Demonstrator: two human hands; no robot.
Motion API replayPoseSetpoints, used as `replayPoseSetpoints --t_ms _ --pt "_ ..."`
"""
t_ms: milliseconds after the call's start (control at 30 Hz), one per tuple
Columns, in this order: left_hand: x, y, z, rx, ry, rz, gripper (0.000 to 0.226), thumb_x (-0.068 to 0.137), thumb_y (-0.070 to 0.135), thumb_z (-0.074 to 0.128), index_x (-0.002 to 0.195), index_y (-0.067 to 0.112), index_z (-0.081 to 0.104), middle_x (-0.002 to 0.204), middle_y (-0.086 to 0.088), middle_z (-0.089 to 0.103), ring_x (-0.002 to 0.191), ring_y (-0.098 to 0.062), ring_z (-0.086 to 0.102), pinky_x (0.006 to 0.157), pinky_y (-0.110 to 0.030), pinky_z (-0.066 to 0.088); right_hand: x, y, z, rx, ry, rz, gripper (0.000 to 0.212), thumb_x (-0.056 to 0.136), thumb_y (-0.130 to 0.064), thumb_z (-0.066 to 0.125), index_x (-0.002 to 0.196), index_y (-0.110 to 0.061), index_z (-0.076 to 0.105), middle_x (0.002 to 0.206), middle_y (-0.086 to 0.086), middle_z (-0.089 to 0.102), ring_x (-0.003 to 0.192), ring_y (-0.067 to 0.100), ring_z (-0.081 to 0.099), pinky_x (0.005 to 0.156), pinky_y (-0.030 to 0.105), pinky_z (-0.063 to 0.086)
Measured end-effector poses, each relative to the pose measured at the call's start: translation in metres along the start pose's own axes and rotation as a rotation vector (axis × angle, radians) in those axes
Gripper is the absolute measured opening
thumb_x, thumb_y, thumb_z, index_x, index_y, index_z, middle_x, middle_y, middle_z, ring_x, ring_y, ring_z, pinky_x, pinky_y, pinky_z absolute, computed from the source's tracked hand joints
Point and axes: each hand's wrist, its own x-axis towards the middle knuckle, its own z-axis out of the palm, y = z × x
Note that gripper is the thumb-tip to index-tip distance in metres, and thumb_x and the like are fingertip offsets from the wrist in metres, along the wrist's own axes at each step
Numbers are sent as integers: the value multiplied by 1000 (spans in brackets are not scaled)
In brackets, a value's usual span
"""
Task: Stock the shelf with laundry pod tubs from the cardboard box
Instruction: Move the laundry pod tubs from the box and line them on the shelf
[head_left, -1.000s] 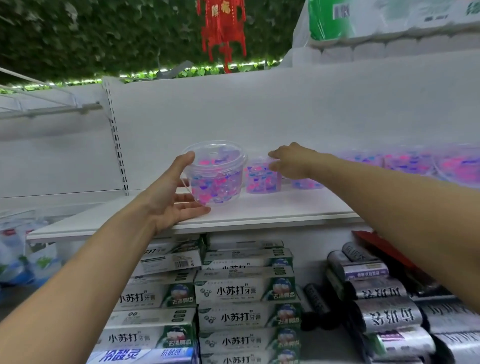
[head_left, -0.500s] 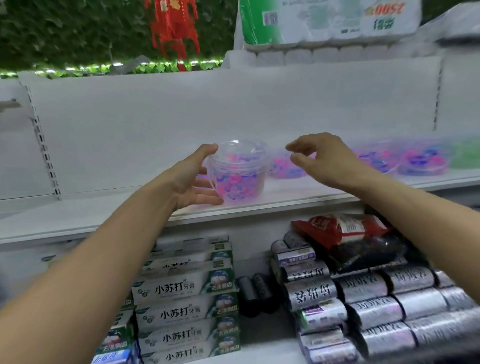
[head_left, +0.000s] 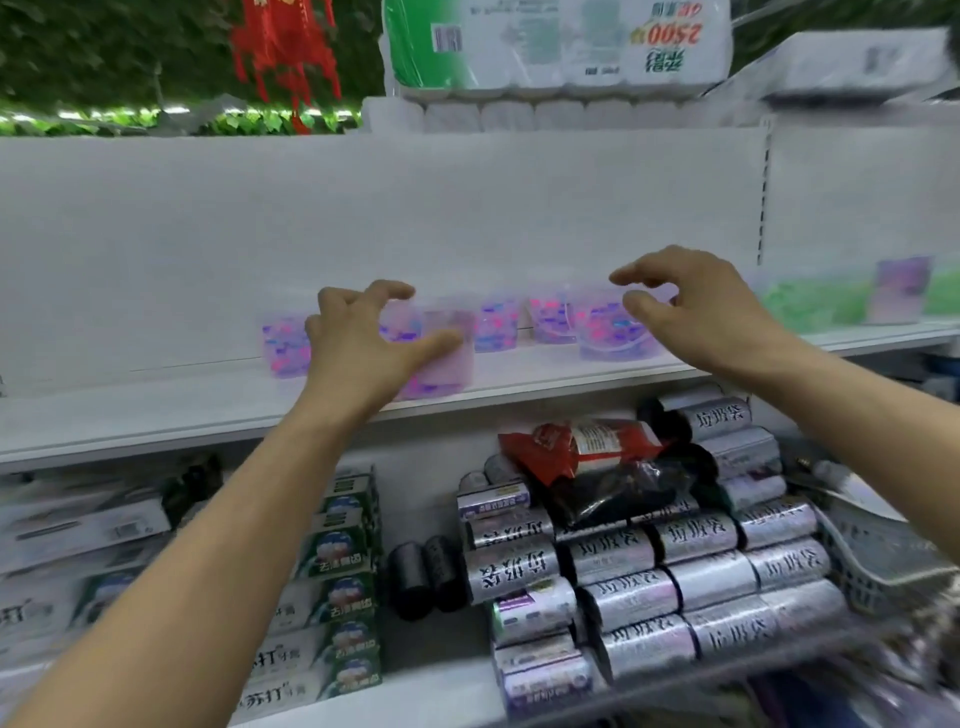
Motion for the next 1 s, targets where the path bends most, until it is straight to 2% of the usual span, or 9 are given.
replayPoseSetpoints --t_ms 100,200,367,533,667,867,933,1000 --pt "-2 6 17 -53 -23 19 60 71 41 80 124 31 52 121 3 30 109 -21 48 98 -30 40 -1 12 -5 -82 -11 -25 34 89 -22 55 122 -27 60 131 -2 52 126 18 40 98 43 42" --pt "6 16 32 -39 -29 20 60 72 37 81 124 27 52 118 4 29 97 -19 50 92 -27 40 5 21 -7 -158 -71 -48 42 90 -21 55 132 -25 53 140 0 45 130 20 34 102 40 38" --pt "23 27 54 -49 -90 -12 59 73 32 80 124 24 52 127 -1 31 93 -17 49 87 -22 35 15 32 4 -213 -230 -29 52 93 -21 50 144 -23 38 149 4 36 136 24 29 111 35 26" --pt "32 24 68 -65 -102 47 58 72 32 81 122 23 53 127 -2 33 93 -16 49 89 -22 37 17 37 17 -216 -163 -20 50 93 -22 50 142 -24 40 146 3 41 135 22 29 108 37 31" --pt "35 19 73 -70 -104 74 58 73 34 80 123 25 52 127 -3 34 94 -15 49 88 -22 37 17 35 24 -240 -140 -6 51 92 -22 50 142 -25 40 144 1 41 134 21 29 101 46 41" --pt "38 16 73 -50 -166 74 65 74 43 77 129 28 46 134 -4 30 113 -24 52 94 -26 37 14 32 27 -288 -135 -20 54 91 -22 51 144 -23 36 145 1 38 135 22 27 96 43 42" --pt "34 19 74 -11 -174 68 77 73 52 75 137 29 38 144 -5 23 128 -29 39 104 -34 33 12 33 24 -287 -146 -30 55 91 -22 52 144 -23 36 147 2 35 136 22 27 101 42 39" --pt "25 27 77 33 -73 138 81 74 56 71 140 25 35 149 -6 18 137 -30 24 111 -41 27 8 34 19 -280 -122 -45 55 91 -22 53 144 -23 37 149 3 34 136 23 28 105 42 37"
